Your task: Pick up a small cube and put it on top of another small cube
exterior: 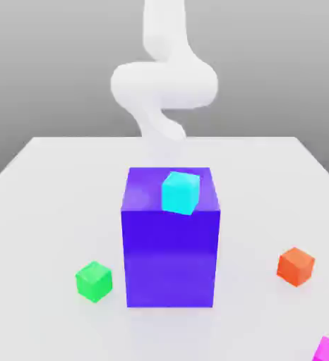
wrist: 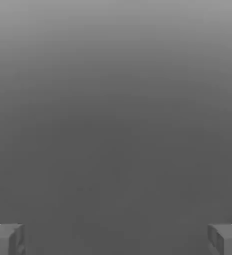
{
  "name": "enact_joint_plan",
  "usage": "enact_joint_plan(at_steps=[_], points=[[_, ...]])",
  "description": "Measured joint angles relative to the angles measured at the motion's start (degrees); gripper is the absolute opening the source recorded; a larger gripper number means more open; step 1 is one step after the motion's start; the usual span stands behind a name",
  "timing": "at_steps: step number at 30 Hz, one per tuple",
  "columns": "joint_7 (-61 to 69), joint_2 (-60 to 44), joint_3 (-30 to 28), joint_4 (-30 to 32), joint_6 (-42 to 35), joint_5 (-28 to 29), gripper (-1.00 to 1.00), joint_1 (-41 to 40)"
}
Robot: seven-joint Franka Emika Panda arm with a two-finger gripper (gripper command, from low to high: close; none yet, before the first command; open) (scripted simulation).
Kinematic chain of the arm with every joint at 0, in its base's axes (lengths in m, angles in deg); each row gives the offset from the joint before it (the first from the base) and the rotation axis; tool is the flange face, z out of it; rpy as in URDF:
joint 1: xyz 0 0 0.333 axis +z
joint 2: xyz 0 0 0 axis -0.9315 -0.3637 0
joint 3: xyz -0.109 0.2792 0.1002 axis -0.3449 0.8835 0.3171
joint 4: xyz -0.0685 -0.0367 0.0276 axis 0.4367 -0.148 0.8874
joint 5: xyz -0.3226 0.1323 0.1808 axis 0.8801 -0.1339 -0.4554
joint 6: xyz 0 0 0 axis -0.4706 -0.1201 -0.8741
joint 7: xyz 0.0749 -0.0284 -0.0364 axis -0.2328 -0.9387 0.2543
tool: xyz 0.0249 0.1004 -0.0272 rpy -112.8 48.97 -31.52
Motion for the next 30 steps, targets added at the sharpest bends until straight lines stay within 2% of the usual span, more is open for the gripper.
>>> enact_joint_plan(at_steps=[9,18,30], points=[[-15.5,-18.8,7.5,-2.7,4.2,-2.0,0.0,-0.9],[-35.3,-37.7,14.1,-5.2,8.4,2.6,0.0,0.6],[-63.3,-63.3,11.9,-8.9,13.6,11.1,0.0,11.7]])
